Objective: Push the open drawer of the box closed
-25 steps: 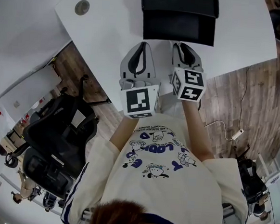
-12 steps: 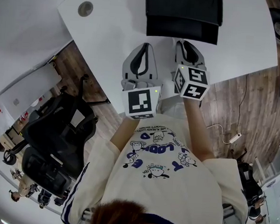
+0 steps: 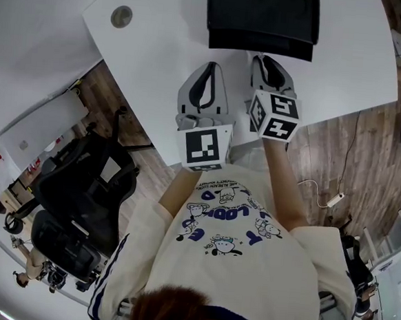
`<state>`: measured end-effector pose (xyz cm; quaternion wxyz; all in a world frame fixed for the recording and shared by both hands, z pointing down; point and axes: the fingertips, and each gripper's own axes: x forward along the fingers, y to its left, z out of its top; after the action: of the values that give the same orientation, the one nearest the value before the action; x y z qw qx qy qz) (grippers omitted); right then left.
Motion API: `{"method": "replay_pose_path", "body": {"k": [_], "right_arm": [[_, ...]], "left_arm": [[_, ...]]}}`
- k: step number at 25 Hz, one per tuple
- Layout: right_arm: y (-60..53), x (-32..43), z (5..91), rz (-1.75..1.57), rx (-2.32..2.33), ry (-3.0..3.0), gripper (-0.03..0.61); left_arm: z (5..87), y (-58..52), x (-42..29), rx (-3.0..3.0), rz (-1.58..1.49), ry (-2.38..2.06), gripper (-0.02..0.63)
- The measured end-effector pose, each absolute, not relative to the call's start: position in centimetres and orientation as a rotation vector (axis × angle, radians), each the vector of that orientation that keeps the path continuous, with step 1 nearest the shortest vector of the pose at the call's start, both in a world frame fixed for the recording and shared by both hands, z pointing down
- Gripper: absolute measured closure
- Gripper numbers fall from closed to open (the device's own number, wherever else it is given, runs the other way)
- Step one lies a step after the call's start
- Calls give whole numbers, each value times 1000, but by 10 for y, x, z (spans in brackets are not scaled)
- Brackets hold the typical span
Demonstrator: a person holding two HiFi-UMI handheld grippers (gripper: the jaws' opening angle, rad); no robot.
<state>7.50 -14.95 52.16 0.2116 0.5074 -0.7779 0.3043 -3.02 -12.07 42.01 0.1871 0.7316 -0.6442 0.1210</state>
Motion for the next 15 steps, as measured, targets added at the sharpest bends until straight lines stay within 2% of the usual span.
{"method": "replay_pose_path", "body": {"k": [15], "right_arm": [[-177, 71, 518, 852, 1424, -2171, 492]], "left_arm": [[428, -136, -22, 2063, 346, -1787, 598]]}}
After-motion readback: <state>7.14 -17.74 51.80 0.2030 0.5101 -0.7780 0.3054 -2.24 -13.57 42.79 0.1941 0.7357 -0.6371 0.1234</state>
